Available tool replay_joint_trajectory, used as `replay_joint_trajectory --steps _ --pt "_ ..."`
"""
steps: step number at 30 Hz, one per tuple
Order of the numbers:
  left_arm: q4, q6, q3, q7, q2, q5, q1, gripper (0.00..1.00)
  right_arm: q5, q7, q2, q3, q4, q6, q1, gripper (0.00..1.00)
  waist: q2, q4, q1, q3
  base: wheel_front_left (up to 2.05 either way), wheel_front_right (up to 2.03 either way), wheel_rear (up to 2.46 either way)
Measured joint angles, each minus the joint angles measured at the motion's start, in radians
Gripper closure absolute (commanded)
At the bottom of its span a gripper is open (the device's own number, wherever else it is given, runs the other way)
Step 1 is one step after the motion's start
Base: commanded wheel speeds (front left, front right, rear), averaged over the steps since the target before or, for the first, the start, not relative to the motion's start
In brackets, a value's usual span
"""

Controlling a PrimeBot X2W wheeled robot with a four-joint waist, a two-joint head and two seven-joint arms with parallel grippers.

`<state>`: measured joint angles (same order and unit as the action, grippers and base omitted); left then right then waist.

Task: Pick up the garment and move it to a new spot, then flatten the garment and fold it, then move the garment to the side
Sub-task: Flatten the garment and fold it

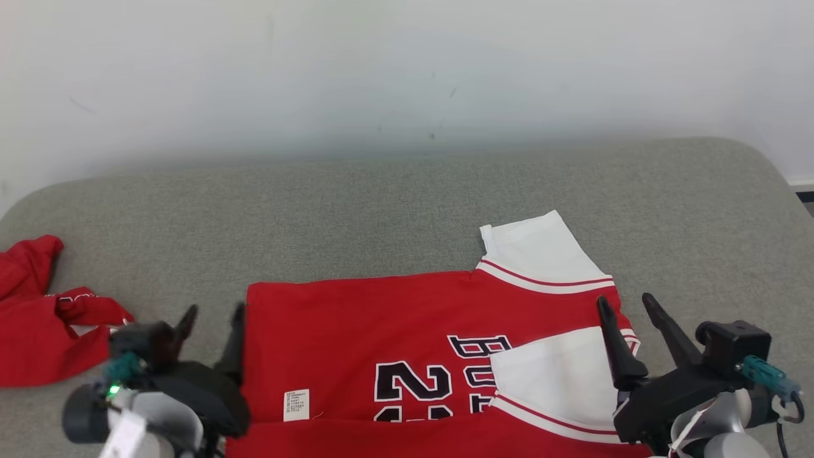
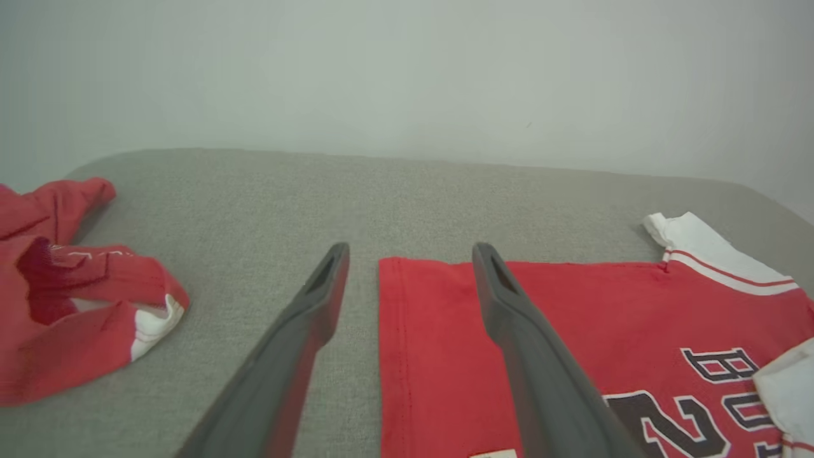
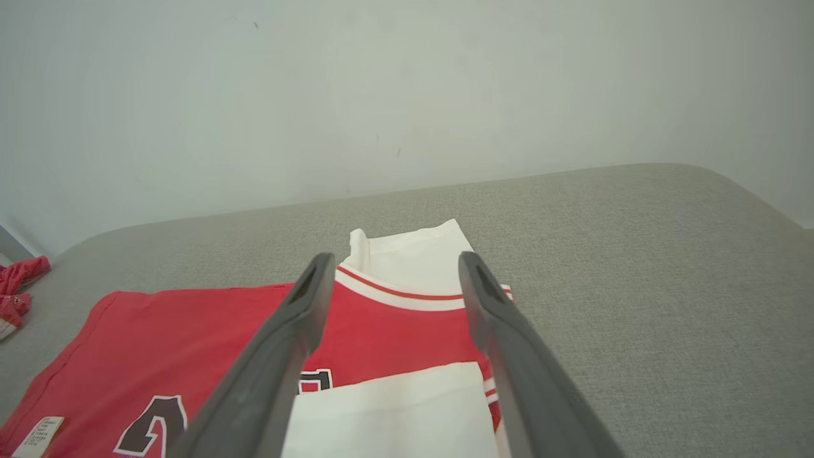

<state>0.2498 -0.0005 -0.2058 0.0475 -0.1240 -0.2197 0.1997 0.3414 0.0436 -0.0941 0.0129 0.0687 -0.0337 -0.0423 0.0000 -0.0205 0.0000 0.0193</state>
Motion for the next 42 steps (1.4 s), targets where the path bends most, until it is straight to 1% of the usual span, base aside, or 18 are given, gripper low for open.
replay_joint_trajectory --steps 1,4,9,14,15,17,18,23,26,30,34,42 --pt "0.024 0.001 0.014 0.018 -0.004 -0.006 0.019 0.00 0.000 0.000 0.001 0.007 0.000 -0.003 0.000 0.00 0.0000 -0.002 0.0000 0.001 0.00 0.00 0.00" --pt "0.088 0.023 0.052 0.085 -0.003 -0.042 0.058 0.00 -0.002 0.000 0.002 0.021 -0.002 -0.008 -0.002 0.00 0.0000 -0.014 0.0000 0.007 0.00 0.00 0.00" --pt "0.202 0.026 0.065 0.190 -0.039 -0.044 0.181 0.00 -0.010 0.000 0.002 0.038 -0.011 -0.018 -0.010 0.00 0.0000 -0.048 0.0000 0.025 0.00 0.00 0.00" --pt "0.308 0.030 0.078 0.288 -0.073 -0.044 0.263 0.00 -0.011 -0.001 0.002 0.045 -0.014 -0.019 -0.018 0.00 0.0000 -0.099 0.0000 0.046 0.00 0.00 0.00" --pt "0.351 0.037 0.084 0.320 -0.079 -0.043 0.274 0.00 -0.011 -0.001 0.002 0.049 -0.015 -0.021 -0.031 0.00 0.0001 -0.123 0.0001 0.055 0.00 0.00 0.00" --pt "0.365 0.040 0.087 0.334 -0.086 -0.043 0.280 0.00 -0.011 -0.001 0.002 0.051 -0.015 -0.021 -0.035 0.00 0.0000 -0.135 0.0001 0.059 0.00 0.00 0.00" --pt "0.388 0.044 0.093 0.354 -0.101 -0.043 0.295 0.00 -0.011 -0.001 0.002 0.053 -0.015 -0.024 -0.036 0.00 0.0001 -0.160 0.0000 0.069 0.00 0.00 0.00" --pt "0.425 0.055 0.096 0.392 -0.119 -0.028 0.346 0.00 -0.011 -0.005 0.000 0.052 -0.013 -0.028 -0.036 0.00 0.0001 -0.218 0.0001 0.094 0.00 0.00 0.00" --pt "0.459 0.069 0.096 0.412 -0.131 -0.022 0.365 0.00 -0.011 -0.010 0.000 0.048 -0.009 -0.028 -0.042 0.00 0.0001 -0.249 0.0001 0.110 0.00 0.00 0.00" --pt "0.504 0.084 0.081 0.435 -0.130 0.020 0.389 0.00 -0.011 -0.019 -0.005 0.027 -0.008 -0.028 -0.046 0.00 0.0001 -0.274 0.0002 0.131 0.00 0.00 0.00" --pt "0.529 0.094 0.068 0.446 -0.126 0.035 0.419 0.00 -0.011 -0.027 -0.006 0.017 -0.007 -0.027 -0.046 0.00 0.0001 -0.278 0.0001 0.146 0.00 0.00 0.00" --pt "0.569 0.105 0.070 0.454 -0.128 0.051 0.448 0.00 -0.010 -0.033 -0.006 0.023 -0.002 -0.027 -0.048 0.00 0.0001 -0.249 0.0001 0.148 0.00 0.00 0.00"
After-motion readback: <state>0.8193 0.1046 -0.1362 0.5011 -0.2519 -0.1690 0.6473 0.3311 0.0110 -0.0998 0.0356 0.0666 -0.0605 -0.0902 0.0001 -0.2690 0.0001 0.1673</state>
